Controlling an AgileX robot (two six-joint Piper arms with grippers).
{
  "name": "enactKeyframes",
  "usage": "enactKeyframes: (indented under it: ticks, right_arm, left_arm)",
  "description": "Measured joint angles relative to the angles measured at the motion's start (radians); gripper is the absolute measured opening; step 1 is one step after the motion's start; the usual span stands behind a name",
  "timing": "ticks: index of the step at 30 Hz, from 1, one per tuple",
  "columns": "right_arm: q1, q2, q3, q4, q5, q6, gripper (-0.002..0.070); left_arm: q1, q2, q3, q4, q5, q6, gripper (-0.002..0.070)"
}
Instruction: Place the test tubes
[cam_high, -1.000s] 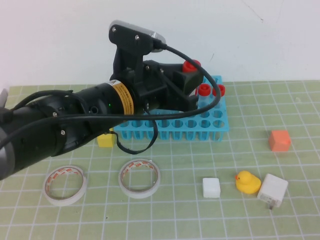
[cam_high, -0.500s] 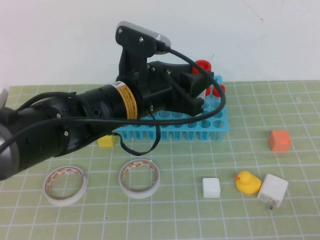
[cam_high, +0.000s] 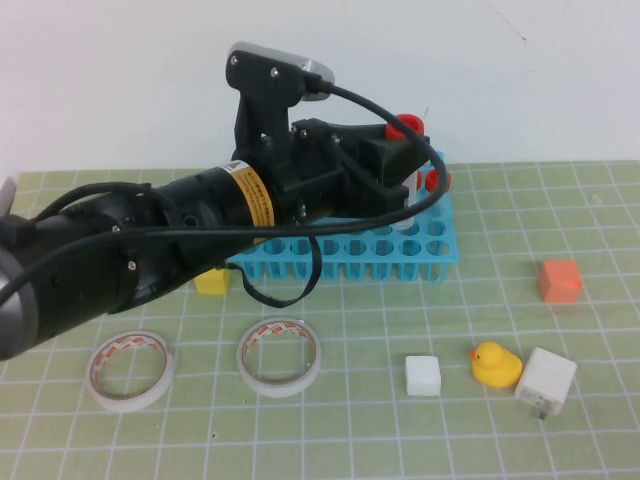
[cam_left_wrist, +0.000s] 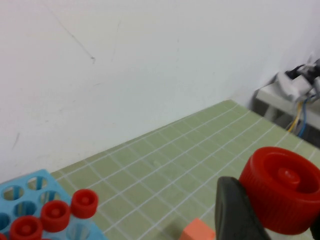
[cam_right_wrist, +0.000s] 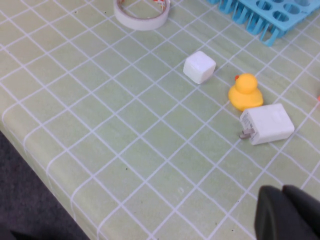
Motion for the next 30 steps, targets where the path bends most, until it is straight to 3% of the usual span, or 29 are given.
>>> enactKeyframes:
  ticks: [10, 14, 18, 26, 30]
  right_arm:
    - [0.0, 0.0, 0.0, 0.002, 0.0, 0.002, -0.0001]
    - [0.0, 0.0, 0.0, 0.002, 0.0, 0.002, -0.0001]
    - [0.0, 0.0, 0.0, 0.002, 0.0, 0.002, -0.0001]
    - [0.0, 0.0, 0.0, 0.002, 0.0, 0.002, -0.0001]
    - [0.0, 0.0, 0.0, 0.002, 0.0, 0.002, -0.0001]
  left_arm:
    - [0.0, 0.002, 0.0, 0.033, -0.045, -0.013, 0.0272]
    - [0.0, 0.014, 0.0, -0.178, -0.016, 0.204, 0.0272]
    - [-0.01, 0.029, 0.0, -0.506, 0.026, 0.562, 0.0272]
    - [-0.017, 0.102, 0.0, -0.709, 0.011, 0.703, 0.0272]
    - [-0.023, 0.142, 0.0, -0.815, 0.007, 0.876, 0.0272]
